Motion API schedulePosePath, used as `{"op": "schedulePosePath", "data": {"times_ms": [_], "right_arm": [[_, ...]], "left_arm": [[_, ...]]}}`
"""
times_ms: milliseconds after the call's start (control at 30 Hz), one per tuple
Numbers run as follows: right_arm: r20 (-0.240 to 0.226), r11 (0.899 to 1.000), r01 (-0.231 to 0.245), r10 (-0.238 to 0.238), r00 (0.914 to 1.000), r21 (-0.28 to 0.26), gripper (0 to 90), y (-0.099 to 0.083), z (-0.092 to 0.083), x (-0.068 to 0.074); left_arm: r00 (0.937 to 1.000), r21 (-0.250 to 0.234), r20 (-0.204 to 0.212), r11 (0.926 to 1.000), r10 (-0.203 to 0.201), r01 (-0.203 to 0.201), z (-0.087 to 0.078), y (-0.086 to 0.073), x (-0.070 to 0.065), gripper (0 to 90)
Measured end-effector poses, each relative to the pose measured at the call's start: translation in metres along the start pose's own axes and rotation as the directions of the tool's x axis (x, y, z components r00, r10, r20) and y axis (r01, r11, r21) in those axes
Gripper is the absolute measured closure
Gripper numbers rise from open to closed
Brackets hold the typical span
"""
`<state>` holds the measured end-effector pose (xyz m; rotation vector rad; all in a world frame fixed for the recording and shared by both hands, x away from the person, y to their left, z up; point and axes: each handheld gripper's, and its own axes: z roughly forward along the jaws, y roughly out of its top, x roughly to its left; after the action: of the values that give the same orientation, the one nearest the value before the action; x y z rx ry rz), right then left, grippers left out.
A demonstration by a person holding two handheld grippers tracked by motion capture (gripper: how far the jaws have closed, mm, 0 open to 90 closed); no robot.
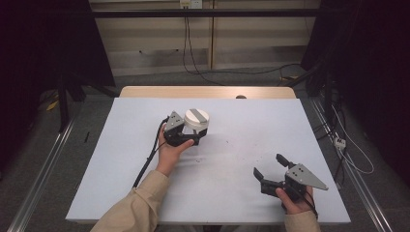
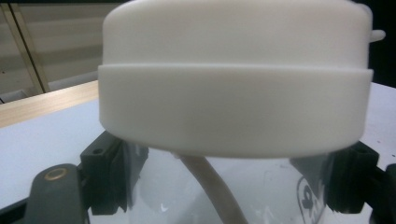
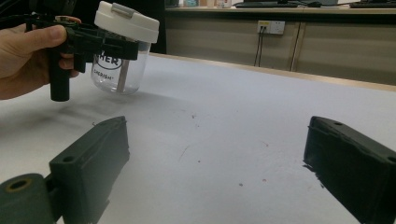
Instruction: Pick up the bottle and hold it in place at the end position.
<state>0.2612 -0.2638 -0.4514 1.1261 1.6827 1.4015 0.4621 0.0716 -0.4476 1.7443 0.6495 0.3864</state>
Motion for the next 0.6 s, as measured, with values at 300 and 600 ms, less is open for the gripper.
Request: {"op": "schedulePosePath", "data": {"times_ms": [300, 600], "right_arm": [[0.002, 1.000, 0.001, -0.001, 1.0000, -0.001, 6.0, 0.000, 0.000, 0.000], [0.003, 1.000, 0.000, 0.000, 1.0000, -0.001, 6.0, 0.000, -0.001, 0.000]], "left_arm": [[0.9998, -0.001, 0.019, 1.0000, -0.001, 0.001, 0.006, 0.002, -0.002, 18.7], [0.9998, -0.003, 0.021, 1.0000, 0.000, 0.000, 0.012, 0.003, -0.003, 18.7]]}}
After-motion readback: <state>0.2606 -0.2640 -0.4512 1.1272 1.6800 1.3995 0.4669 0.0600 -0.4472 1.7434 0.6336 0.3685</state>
